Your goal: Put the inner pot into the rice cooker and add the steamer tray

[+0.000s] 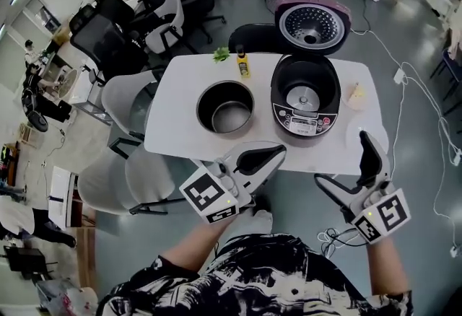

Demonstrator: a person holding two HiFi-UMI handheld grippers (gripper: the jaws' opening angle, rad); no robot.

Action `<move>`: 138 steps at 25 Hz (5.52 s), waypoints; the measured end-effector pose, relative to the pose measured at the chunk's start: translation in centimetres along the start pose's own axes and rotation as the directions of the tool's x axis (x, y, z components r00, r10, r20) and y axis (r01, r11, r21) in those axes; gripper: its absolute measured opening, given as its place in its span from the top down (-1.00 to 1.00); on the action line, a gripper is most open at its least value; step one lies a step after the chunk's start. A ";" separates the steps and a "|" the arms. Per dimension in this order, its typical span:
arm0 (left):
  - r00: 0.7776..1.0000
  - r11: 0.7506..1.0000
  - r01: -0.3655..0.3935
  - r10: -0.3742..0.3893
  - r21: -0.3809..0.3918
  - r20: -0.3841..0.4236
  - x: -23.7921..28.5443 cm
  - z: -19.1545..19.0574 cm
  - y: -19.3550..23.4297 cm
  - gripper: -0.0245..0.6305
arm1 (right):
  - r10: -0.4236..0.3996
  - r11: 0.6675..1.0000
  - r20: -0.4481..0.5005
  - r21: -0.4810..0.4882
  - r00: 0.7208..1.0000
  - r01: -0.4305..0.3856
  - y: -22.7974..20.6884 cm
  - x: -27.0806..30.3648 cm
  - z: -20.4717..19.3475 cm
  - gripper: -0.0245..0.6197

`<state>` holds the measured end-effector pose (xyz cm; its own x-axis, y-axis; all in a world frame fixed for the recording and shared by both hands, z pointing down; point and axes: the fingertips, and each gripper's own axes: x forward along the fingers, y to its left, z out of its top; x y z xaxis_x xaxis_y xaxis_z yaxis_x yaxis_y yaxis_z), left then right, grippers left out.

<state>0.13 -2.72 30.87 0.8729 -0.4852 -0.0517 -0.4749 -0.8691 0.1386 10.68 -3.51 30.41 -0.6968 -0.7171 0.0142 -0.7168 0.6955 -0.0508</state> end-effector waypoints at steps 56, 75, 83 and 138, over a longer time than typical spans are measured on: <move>0.872 0.867 -0.475 0.487 -0.151 0.048 -18.6 -2.1 23.7 0.91 | 0.205 0.975 -0.887 0.149 0.415 -0.165 -3.9 47.7 -34.2 -0.77; 0.860 0.854 -0.495 0.507 -0.162 0.048 -19.2 -2.4 24.1 0.91 | -0.006 0.965 -0.985 -0.050 0.170 -0.256 -4.8 45.3 -38.9 0.91; 0.867 0.861 -0.480 0.495 -0.170 0.056 -18.9 -2.2 23.9 0.91 | 0.073 0.988 -0.975 0.043 0.209 -0.148 -4.8 45.1 -37.6 0.92; 0.998 1.000 -0.021 0.023 -0.023 0.063 5.1 3.1 15.7 0.91 | -0.035 0.824 -0.941 0.163 0.336 0.542 -32.3 18.5 -24.1 0.90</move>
<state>-3.18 -19.13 29.74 0.8529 -0.5100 -0.1111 -0.4908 -0.8561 0.1622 20.35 -38.12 56.40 -0.2341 -0.2222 0.9465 -0.9643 0.1767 -0.1971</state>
